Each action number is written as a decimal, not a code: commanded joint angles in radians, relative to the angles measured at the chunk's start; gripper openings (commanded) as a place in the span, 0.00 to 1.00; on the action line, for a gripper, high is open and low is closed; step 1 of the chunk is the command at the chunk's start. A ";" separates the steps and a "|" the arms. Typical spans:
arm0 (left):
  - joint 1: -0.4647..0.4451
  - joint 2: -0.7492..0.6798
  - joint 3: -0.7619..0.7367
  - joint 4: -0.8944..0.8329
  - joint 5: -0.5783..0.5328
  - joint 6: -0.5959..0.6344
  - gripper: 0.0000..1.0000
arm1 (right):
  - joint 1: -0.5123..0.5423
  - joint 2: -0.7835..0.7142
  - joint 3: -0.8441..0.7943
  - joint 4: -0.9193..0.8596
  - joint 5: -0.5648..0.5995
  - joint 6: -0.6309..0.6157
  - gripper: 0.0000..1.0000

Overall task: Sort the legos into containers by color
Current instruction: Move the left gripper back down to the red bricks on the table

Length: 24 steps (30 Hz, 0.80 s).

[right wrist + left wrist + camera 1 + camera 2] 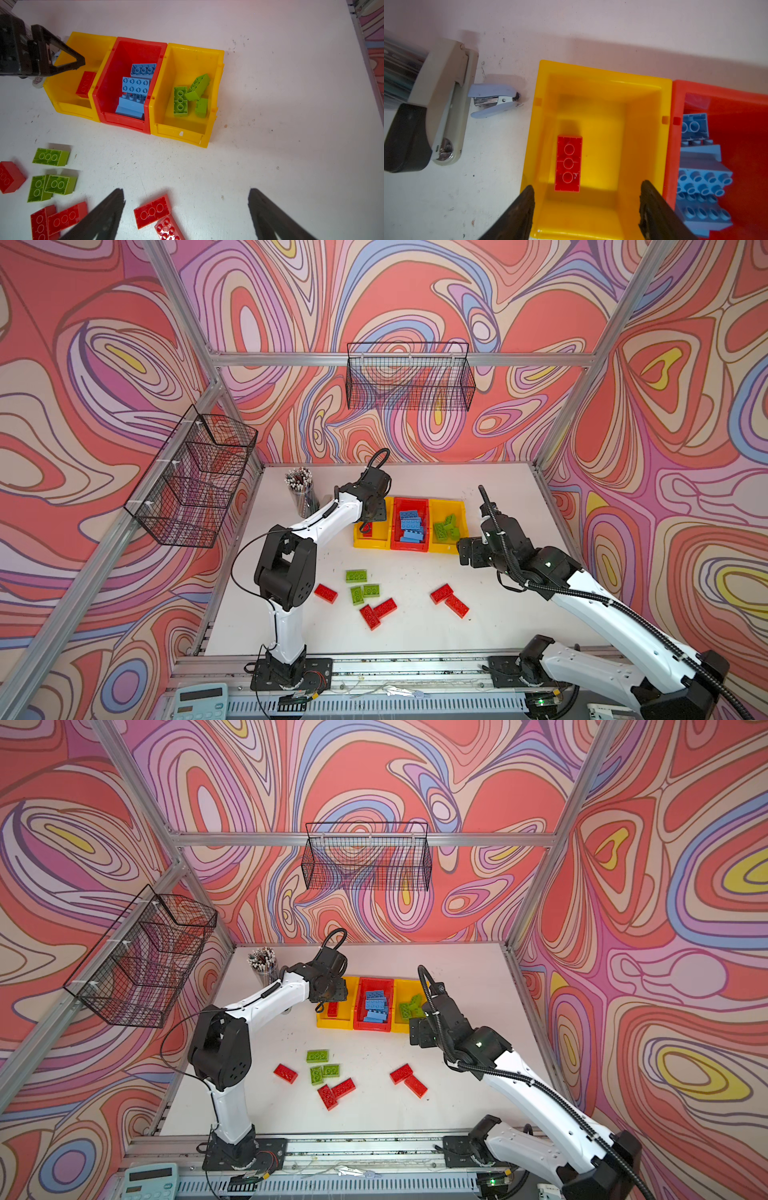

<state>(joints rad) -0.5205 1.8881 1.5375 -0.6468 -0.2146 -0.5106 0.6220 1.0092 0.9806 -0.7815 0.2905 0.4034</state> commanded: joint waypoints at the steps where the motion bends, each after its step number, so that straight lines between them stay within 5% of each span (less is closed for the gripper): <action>1: -0.141 -0.110 -0.042 -0.034 -0.109 0.089 0.79 | -0.005 -0.042 0.035 -0.050 0.035 0.043 0.98; 12: -0.545 -0.271 -0.347 0.082 -0.082 0.159 0.79 | -0.005 -0.196 0.065 -0.152 0.009 0.124 0.98; 24: -0.672 -0.183 -0.448 0.237 -0.036 0.237 0.77 | -0.005 -0.328 0.041 -0.217 0.002 0.208 0.98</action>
<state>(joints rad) -1.1873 1.6638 1.0988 -0.4706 -0.2649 -0.3161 0.6220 0.7151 1.0325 -0.9596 0.2955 0.5644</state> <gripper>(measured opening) 0.776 0.982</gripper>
